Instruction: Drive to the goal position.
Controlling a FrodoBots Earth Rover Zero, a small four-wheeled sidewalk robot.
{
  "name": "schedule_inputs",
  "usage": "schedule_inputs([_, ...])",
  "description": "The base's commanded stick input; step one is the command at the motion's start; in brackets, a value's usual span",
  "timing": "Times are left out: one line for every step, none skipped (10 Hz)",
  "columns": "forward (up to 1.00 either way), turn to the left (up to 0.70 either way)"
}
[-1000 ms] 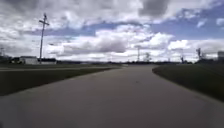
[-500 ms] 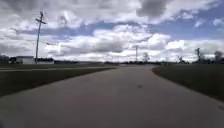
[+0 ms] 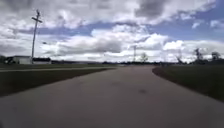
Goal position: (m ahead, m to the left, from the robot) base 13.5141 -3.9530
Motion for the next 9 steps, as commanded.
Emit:
schedule_inputs([1.0,-0.1])
schedule_inputs([1.0,-0.1])
schedule_inputs([1.0,-0.1])
schedule_inputs([1.0,-0.1])
schedule_inputs([1.0,-0.1])
schedule_inputs([1.0,-0.1])
schedule_inputs([1.0,-0.1])
schedule_inputs([1.0,-0.1])
schedule_inputs([1.0,-0.1])
